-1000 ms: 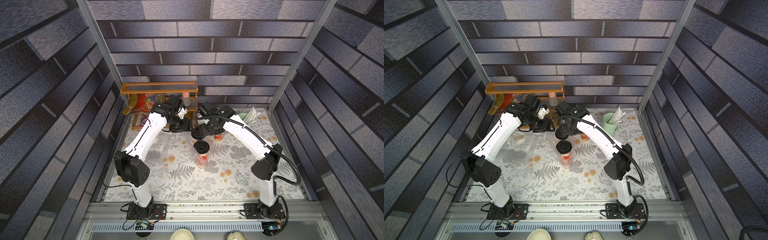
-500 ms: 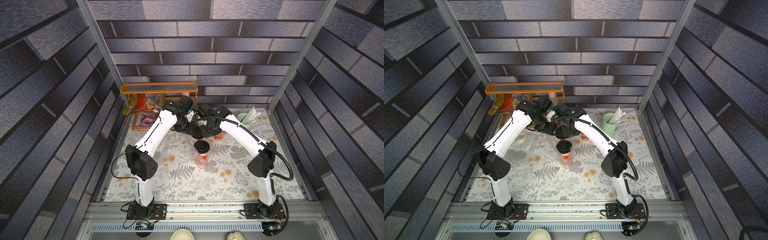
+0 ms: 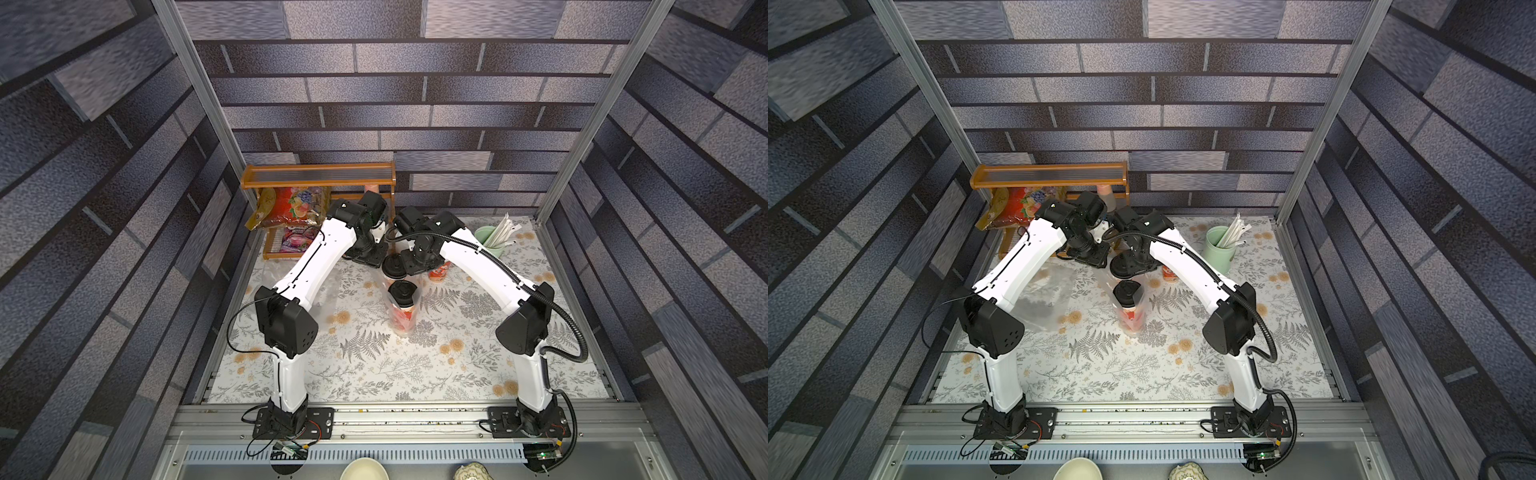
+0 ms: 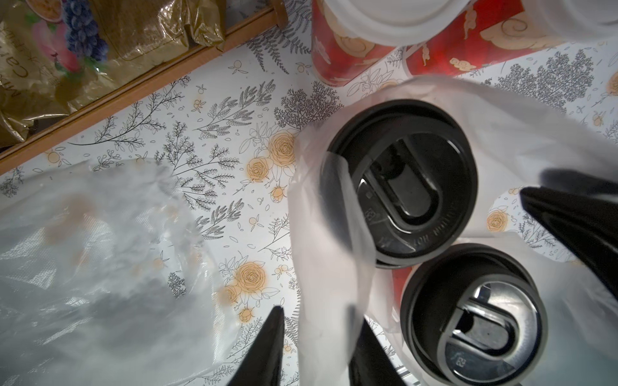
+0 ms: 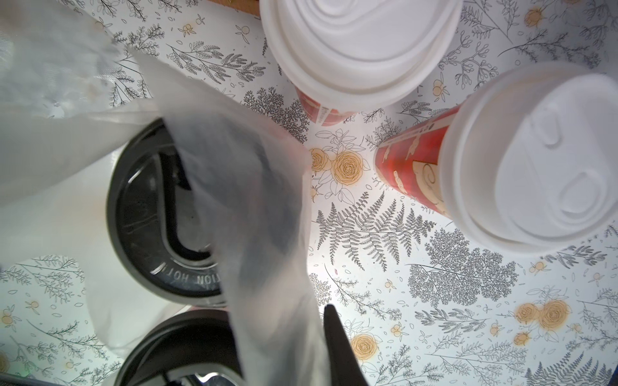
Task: Pack milk tea into plastic carrier bags
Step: Adjust the plastic carrier bag at the center of the board.
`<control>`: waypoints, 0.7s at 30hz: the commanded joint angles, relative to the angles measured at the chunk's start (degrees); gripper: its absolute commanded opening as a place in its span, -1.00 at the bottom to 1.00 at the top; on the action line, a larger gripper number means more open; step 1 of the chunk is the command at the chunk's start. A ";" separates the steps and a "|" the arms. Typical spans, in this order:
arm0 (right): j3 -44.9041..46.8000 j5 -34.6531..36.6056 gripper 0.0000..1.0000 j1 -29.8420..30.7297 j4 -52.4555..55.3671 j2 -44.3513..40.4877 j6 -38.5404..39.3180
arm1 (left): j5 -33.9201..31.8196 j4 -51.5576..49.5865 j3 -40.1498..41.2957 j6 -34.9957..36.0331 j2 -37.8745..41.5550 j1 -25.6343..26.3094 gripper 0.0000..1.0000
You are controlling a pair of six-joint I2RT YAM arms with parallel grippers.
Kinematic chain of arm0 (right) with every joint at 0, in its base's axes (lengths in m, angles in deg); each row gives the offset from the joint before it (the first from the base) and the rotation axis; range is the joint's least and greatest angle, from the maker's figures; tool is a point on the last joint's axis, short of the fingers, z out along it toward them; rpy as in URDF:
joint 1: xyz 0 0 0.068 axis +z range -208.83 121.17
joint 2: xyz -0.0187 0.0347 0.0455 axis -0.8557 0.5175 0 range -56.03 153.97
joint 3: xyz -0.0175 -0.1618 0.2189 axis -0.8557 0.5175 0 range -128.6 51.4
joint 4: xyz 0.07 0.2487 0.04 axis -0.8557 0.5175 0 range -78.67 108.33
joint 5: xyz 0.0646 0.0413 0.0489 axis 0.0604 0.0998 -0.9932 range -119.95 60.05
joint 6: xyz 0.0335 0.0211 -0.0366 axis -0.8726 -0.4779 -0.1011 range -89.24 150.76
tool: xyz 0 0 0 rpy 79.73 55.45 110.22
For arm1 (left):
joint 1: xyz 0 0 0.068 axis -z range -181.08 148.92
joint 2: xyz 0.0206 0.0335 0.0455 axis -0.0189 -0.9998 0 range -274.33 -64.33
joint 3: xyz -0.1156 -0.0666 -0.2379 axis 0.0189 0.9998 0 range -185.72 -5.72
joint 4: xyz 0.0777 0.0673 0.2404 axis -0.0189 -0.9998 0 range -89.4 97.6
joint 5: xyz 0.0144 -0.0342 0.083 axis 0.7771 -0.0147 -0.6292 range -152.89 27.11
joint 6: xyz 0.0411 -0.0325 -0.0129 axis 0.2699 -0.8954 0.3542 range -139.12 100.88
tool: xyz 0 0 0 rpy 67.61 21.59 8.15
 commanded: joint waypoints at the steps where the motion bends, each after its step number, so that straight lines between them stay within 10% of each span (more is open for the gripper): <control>1: -1.46 0.99 -0.73 -0.49 1.84 -2.09 -0.22 | -0.99 0.01 -1.64 -0.11 -0.03 -0.57 -0.50; 8: -1.02 1.18 -0.98 -0.59 1.62 -4.93 -0.45 | 1.87 2.37 -1.30 -2.87 1.38 -1.87 -1.00; 21: -0.55 0.71 -1.00 -0.57 1.89 -8.03 -1.42 | 10.27 4.85 -0.24 -9.20 4.71 -4.35 -1.00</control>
